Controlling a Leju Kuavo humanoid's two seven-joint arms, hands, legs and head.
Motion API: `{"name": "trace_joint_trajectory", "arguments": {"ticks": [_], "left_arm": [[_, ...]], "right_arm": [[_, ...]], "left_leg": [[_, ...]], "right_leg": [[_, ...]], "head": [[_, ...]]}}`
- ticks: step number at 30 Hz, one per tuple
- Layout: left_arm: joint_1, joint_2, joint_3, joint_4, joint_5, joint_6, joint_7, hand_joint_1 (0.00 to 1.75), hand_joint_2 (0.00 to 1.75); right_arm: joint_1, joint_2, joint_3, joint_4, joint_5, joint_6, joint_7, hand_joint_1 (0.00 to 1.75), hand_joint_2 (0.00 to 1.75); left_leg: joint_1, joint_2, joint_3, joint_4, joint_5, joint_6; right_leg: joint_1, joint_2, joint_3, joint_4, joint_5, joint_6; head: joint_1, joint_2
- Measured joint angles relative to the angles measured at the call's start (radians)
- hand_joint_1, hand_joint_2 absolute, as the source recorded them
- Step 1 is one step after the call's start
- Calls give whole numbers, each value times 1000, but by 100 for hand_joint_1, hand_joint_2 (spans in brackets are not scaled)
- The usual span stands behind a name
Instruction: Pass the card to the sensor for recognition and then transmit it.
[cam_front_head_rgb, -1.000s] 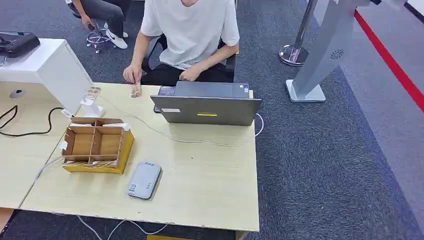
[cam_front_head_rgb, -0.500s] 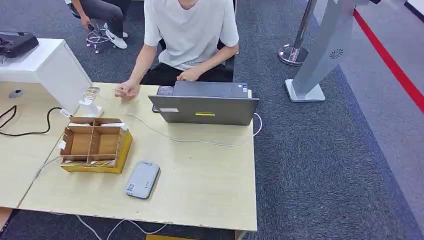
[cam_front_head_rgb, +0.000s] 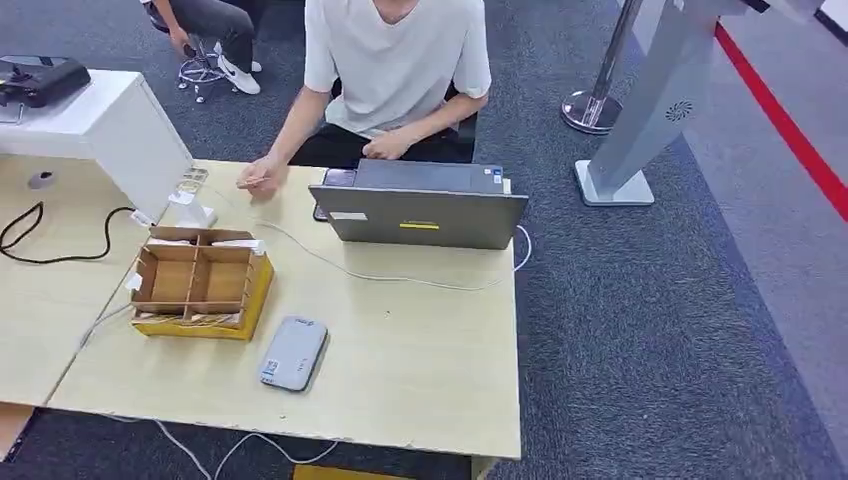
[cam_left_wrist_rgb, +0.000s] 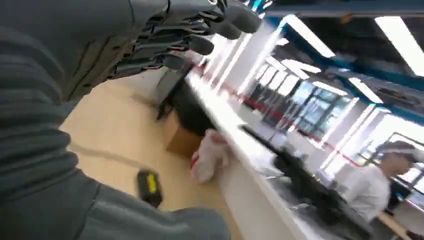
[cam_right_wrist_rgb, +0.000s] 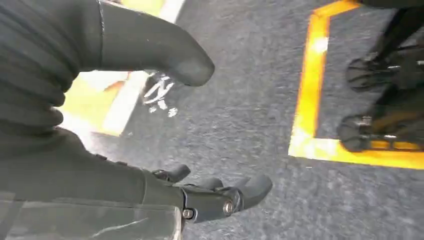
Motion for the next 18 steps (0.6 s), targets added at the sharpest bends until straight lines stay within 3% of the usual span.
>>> {"name": "trace_joint_trajectory", "arguments": {"ticks": [2, 5, 10, 18], "left_arm": [[-26, -1, -140, -44, -207, 101, 37, 0, 175], [-32, 24, -293, -85, -465, 184, 98, 0, 175], [-43, 57, -458, -97, -707, 190, 209, 0, 175], [-82, 70, -596, -77, -771, 182, 252, 0, 175]], "right_arm": [[-1, 0, 8, 0, 11, 1, -1, 0, 175], [4, 0, 18, 0, 23, 3, -1, 0, 175], [7, 0, 21, 0, 28, 5, 1, 0, 175], [6, 0, 23, 0, 40, 3, 6, 0, 175]], "left_leg": [[0, 7, -1, 0, 0, 0], [-2, 15, -1, 0, 0, 0], [-2, 18, -2, 0, 0, 0], [-1, 18, -3, 0, 0, 0]], "right_leg": [[0, 7, -1, 0, 3, 0], [-1, 16, -3, 0, 5, 1], [-1, 19, -6, 0, 5, 1], [-1, 19, -7, 1, 5, 1]], "head": [[1, 0], [0, 0], [0, 0], [0, 0]]}}
